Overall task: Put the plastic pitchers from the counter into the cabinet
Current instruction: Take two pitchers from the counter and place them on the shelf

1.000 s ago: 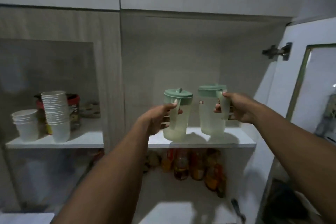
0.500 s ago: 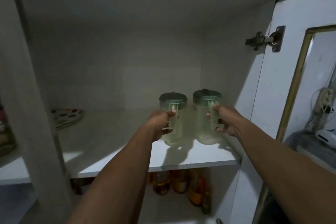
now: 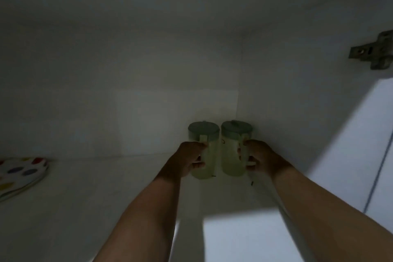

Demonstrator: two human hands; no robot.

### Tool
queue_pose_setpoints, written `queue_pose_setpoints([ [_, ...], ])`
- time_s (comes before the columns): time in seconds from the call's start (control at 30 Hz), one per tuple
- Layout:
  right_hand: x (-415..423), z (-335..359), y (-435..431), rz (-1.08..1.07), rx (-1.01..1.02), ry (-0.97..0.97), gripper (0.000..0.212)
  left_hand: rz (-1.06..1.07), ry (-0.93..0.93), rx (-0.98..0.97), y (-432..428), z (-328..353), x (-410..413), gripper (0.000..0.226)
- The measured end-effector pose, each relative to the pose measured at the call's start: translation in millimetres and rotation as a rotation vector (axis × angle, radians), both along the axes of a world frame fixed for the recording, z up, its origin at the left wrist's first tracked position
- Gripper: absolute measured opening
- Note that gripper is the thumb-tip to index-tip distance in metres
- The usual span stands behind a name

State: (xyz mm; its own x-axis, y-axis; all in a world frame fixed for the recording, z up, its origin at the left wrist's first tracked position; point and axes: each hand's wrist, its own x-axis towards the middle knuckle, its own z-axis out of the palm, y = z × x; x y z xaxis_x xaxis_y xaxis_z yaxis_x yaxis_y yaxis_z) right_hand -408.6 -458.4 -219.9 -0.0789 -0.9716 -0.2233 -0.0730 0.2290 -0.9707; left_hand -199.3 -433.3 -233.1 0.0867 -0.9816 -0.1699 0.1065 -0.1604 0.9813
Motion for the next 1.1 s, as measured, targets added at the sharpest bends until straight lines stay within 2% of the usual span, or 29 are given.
queue_pose_setpoints([
  [0.1,4,0,-34,-0.019,0.021,0.028,0.014,-0.005,-0.01,0.003,-33,-2,0,0.039],
  [0.27,4,-10,-84,-0.034,0.001,0.009,0.037,0.017,0.0,-0.009,-76,-8,-2,0.038],
  [0.5,5,-17,-111,-0.011,-0.02,0.039,0.042,0.003,-0.095,0.006,-99,-7,-3,0.046],
  [0.6,4,-12,-105,-0.03,-0.014,0.1,0.048,0.024,-0.165,0.032,-93,-3,-2,0.04],
  [0.67,7,-6,-96,-0.063,-0.063,0.169,0.049,0.069,-0.273,0.042,-85,4,0,0.046],
  [0.8,18,8,-68,-0.212,-0.201,0.4,0.066,0.14,-0.437,-0.001,-50,20,2,0.058],
  [1.0,19,29,2,-0.102,-0.29,0.444,0.073,0.182,-0.477,-0.082,42,42,8,0.061],
  [1.1,32,38,54,0.007,-0.364,0.469,0.063,0.223,-0.468,-0.097,106,45,17,0.061],
])
